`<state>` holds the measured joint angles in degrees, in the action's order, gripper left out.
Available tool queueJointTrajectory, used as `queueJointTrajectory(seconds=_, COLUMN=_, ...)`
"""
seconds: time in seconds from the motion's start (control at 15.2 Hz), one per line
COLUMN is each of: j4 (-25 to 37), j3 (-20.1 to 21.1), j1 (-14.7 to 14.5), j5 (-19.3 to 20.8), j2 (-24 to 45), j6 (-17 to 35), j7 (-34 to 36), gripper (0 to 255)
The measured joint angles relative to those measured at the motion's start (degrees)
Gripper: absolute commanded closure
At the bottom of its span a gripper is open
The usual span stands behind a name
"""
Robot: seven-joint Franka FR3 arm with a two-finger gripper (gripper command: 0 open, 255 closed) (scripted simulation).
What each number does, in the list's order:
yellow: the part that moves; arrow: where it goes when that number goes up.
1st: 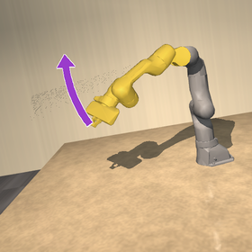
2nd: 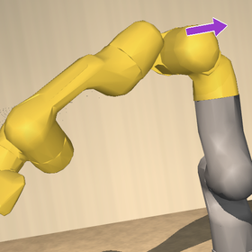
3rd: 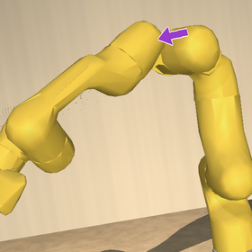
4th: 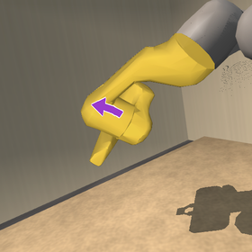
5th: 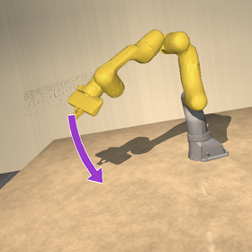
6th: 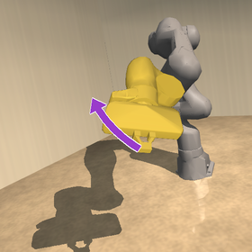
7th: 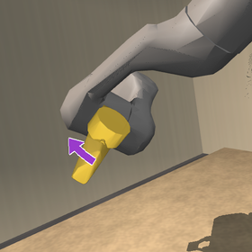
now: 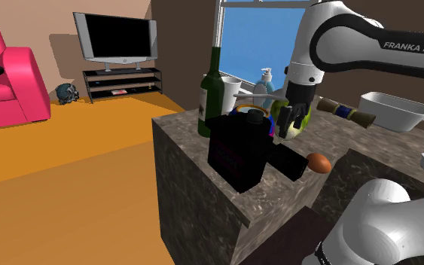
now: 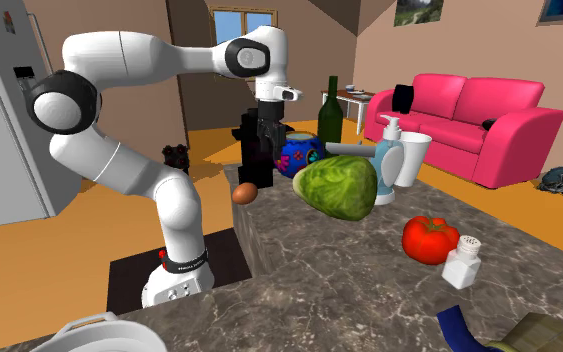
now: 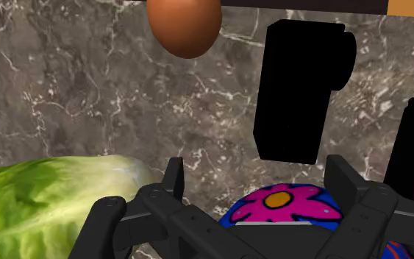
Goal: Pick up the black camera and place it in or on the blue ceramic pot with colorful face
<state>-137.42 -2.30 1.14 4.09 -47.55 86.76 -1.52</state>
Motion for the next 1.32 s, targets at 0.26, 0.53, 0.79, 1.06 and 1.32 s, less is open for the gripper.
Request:
queueJointTrajectory(seconds=0.26, j4=-3.28, j3=0.71, j1=-1.39, j5=-1.84, j2=-3.80, j6=-0.16, j7=-0.31, gripper=0)
queueJointTrajectory(seconds=0.53, j4=-8.26, j3=1.77, j1=-3.11, j5=-4.22, j2=-8.90, j6=0.17, j7=-0.37, gripper=0)
queueJointTrajectory(seconds=0.79, j4=-11.83, j3=1.87, j1=-3.26, j5=-4.43, j2=-10.06, j6=2.60, j7=-0.37, gripper=0)
queueJointTrajectory(seconds=1.06, j4=-14.16, j3=1.87, j1=-3.26, j5=-4.44, j2=-10.90, j6=4.10, j7=-0.39, gripper=0)
queueJointTrajectory(seconds=1.32, j4=-14.34, j3=1.83, j1=-3.24, j5=-4.40, j2=-10.89, j6=4.30, j7=-0.43, gripper=0)
